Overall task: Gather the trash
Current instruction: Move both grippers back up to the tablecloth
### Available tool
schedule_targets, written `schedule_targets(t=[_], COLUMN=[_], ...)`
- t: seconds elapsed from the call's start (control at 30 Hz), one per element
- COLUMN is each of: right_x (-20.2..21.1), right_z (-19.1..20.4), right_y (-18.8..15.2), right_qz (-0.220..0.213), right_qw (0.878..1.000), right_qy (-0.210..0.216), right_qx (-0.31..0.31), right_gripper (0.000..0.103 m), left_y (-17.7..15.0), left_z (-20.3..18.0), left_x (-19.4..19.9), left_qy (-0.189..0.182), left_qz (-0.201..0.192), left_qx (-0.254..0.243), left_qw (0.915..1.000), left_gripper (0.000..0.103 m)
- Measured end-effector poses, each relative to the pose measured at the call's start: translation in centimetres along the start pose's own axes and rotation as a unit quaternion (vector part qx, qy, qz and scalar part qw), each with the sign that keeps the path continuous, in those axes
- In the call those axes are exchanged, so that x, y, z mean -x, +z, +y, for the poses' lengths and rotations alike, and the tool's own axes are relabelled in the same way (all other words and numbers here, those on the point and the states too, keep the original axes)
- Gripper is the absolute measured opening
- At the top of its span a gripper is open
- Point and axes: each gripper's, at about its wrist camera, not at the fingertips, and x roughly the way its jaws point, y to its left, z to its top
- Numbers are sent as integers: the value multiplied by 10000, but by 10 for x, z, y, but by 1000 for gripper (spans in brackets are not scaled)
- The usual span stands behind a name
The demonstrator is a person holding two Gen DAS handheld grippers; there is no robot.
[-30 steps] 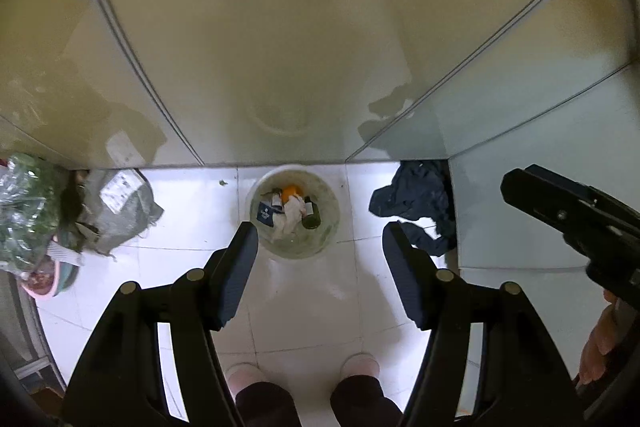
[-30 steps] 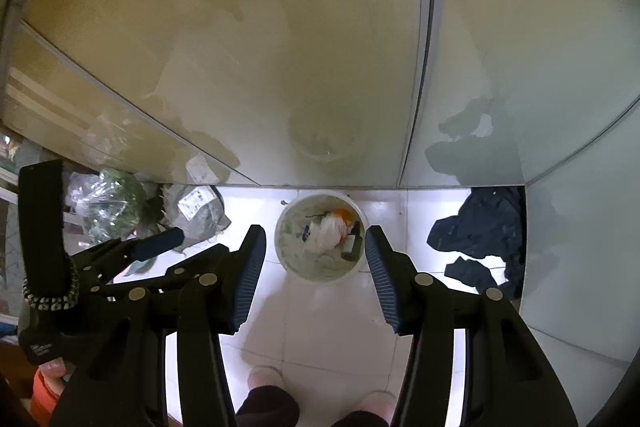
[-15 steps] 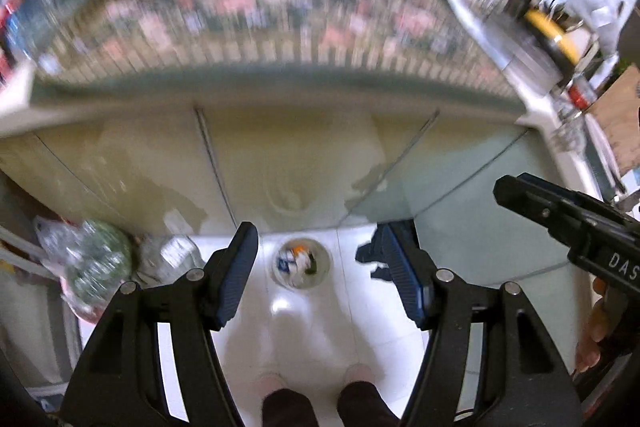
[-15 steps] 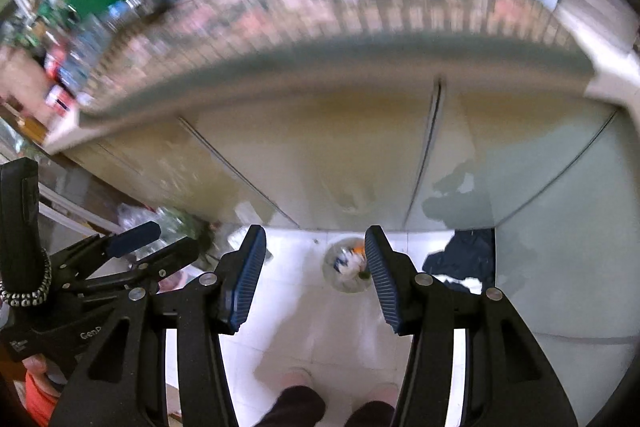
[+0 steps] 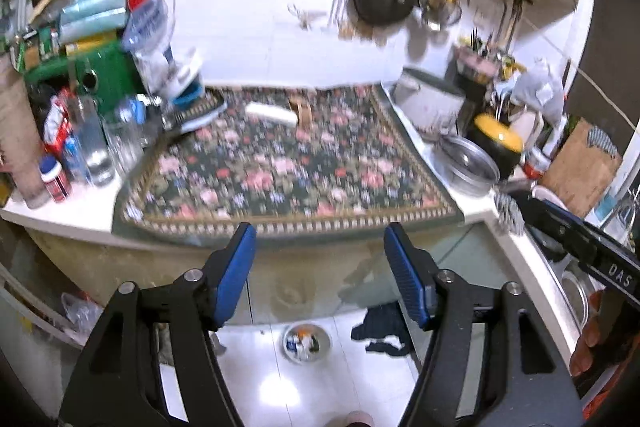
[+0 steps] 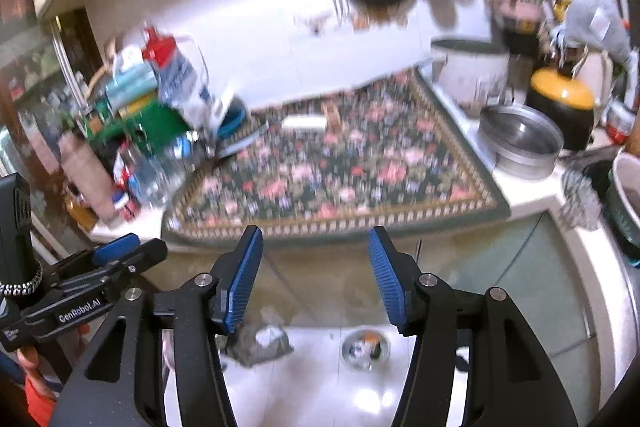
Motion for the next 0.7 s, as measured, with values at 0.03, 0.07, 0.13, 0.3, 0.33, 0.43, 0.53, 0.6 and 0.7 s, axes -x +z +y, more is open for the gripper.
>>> schedule_targets(t=[0.03,0.07,0.13,0.3,0.33,0.43,0.53,0.6,0.7], right_x=[3,5,6,3,-4,-10,-31,-49,-73], right_z=[2,4,5,3,-1,-10,-25,-35,-50], right_y=[4,6,14,32,37,49,69,87,113], right_qz=[-78,-125,-282,-497,-532,-604,-593,-554,-418], right_qw=[10000,9999,9995,9986,9984,9980,9978,9976,9976], right_qy=[-26,-47,-120,-141,-116,-26,121,203,345], right_qx=[18,29,44,136,156,197,274,351,419], right_gripper=[54,58,60,62,62,62,62,62,62], left_y=[5,7,17,36,40,57,79,95,116], left_z=[1,2,3,2,0,-5,-13,-19,-27], left_x=[2,5,2,-24,-30,-56,-87,-110,-144], left_qy=[-4,-2,48,175,201,360,469,553,665], left_qz=[-62,-98,-169,-235,-235,-235,-210,-175,-123], left_qx=[-10,-26,-74,-16,-3,8,75,145,320], left_qw=[10000,9999,9998,9996,9995,9991,9987,9982,9972], left_gripper=[69,72,77,82,82,82,82,82,82])
